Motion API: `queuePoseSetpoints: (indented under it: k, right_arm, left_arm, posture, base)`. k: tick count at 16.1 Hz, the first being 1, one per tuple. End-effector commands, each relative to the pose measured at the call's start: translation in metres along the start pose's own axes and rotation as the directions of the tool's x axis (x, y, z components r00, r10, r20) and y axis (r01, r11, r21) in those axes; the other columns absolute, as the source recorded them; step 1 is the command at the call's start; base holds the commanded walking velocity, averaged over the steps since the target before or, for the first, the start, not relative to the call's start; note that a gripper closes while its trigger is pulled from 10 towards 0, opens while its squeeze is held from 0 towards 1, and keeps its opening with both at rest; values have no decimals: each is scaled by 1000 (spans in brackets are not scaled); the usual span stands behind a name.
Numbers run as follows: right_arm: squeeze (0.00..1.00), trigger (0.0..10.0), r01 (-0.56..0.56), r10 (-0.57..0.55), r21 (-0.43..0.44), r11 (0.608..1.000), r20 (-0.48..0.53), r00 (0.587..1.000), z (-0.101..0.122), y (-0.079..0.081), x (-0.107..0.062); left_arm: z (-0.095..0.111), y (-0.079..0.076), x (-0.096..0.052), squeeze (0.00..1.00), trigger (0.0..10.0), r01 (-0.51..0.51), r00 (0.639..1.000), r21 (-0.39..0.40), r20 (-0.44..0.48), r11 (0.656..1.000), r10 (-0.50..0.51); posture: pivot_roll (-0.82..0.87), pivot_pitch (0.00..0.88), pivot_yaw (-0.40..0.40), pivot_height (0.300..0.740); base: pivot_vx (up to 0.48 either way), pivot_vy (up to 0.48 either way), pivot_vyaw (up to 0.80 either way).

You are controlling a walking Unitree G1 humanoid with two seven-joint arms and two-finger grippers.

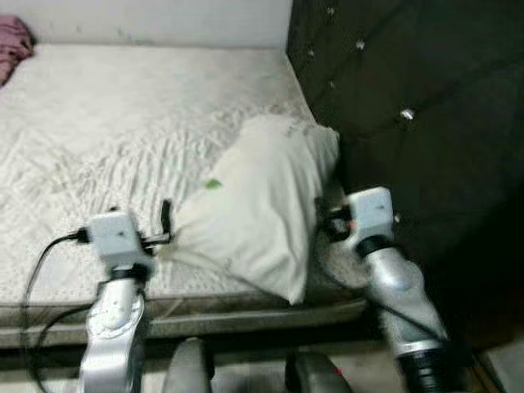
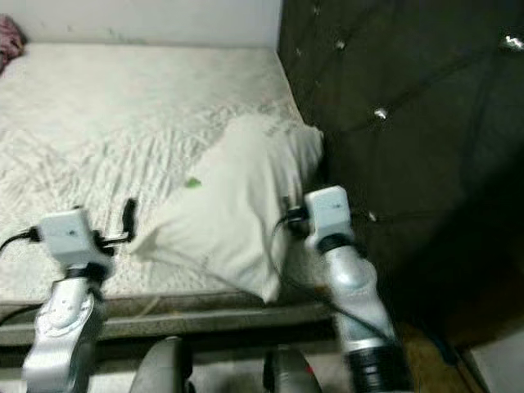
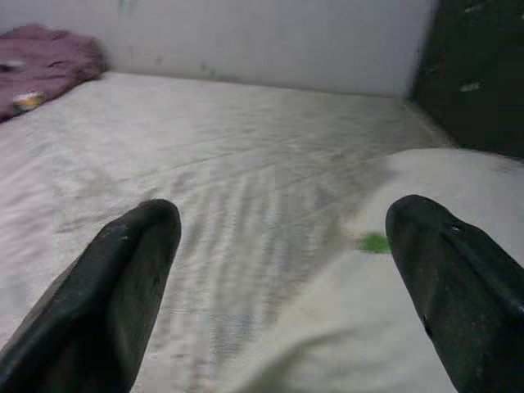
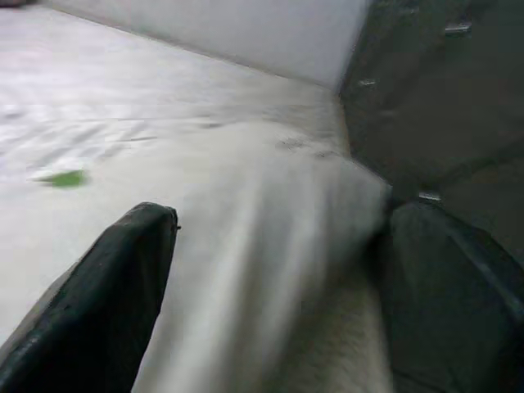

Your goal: Clean up the room

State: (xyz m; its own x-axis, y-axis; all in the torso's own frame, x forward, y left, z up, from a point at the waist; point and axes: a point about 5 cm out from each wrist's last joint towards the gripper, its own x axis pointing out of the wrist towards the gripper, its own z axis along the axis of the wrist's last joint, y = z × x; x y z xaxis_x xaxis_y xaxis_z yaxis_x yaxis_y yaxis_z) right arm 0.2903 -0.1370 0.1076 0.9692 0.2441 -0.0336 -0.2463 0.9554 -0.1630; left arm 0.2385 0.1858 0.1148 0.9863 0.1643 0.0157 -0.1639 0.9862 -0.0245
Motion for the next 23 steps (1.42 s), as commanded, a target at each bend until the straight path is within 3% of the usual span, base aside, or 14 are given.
queuePoseSetpoints:
  k: [1,8,13,17,20,23]
  right_arm:
    - [0,10000,-17,18,-4,1000,13,1000,2,-2,0]
    - [0,10000,-102,102,12,995,6,995,1,10,0]
    - [0,10000,-113,114,23,993,-11,993,-1,15,0]
    - [0,10000,-161,161,29,987,-19,987,-2,25,-2]
    - [0,10000,-178,179,42,983,-31,983,-4,29,-6]
    - [0,10000,-178,179,41,983,-29,983,-3,29,-5]
  left_arm:
    - [-1,-3,-1,0,10000,8,1000,-6,-14,1000,-8]
    - [-2,2,-12,0,10000,-8,999,-7,-42,1000,7]
    - [-2,7,-22,0,10000,-36,997,16,-65,999,37]
    - [-3,11,-26,0,10000,-49,995,18,-90,999,51]
    - [-3,11,-30,0,10000,-49,993,14,-111,999,50]
    - [-1,11,-27,0,10000,-24,995,4,-96,1000,24]
  posture:
    - [-34,64,-50,667]
    - [-8,103,-59,602]
    - [13,129,-64,602]
    - [13,158,-65,562]
    - [10,174,-65,557]
    - [3,174,-60,557]
  base:
    - [0,0,0]
    - [0,0,0]
    - [0,0,0]
    - [0,0,0]
    - [0,0,0]
    - [0,0,0]
